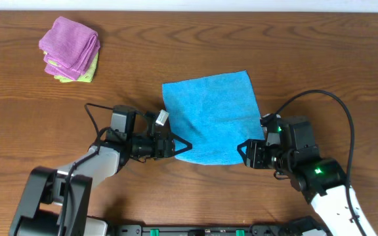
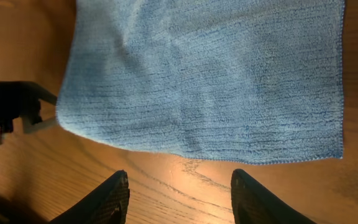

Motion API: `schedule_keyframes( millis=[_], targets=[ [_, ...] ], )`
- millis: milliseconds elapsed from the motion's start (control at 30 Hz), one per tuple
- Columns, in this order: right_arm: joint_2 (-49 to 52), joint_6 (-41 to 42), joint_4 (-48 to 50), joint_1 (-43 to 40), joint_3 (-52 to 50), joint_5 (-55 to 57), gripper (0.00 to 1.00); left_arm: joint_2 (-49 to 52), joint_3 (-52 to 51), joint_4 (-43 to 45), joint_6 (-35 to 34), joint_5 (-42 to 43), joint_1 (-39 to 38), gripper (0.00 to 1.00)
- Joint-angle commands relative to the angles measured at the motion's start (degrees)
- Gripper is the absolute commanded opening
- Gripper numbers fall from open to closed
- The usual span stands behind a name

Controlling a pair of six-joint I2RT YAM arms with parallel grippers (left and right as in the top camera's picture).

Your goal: Fold the cloth

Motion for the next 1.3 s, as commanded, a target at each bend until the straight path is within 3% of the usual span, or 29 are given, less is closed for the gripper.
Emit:
schedule_keyframes(
  millis=[0,167,400,633,767,867,1033,1267],
  targets=[
    [-0.5,-0.8,0.0,0.4,0.3,-0.7,0.53,-2.7,-0.4,-0.5,-1.7,3.3,0.0,0.96],
    [-0.5,-0.8,0.0,0.4,0.3,-0.9,0.53,-5.5,-0.4,-2.8,-2.1,1.8,0.0,0.95],
    [-0.5,-0.8,0.1,0.4,0.3,-1.2,0.53,-5.7,-0.4,-22.4,3.5,-16.5,0.0,0.95],
    [-0.5,-0.9,3.7,0.4,0.3,-0.4,0.54,-5.8,-0.4,-23.9,4.0,-17.8,0.0,0.96],
    [0.4,-2.1,5.8,0.4,0.3,5.1,0.47,-5.8,0.0,-23.4,4.7,-19.0,0.0,0.96],
    [1.7,-2.1,6.1,-0.1,0.3,9.8,0.47,-6.1,0.9,-23.5,5.3,-20.3,-1.2,0.96],
    [5.8,-2.8,7.1,-5.6,0.3,6.4,0.46,-7.3,3.8,-24.2,5.2,-26.3,-6.1,0.96],
    [9.2,-8.7,5.2,-18.3,0.3,-6.4,0.43,-8.9,9.5,-35.1,5.5,-42.5,-13.1,0.96]
  ],
)
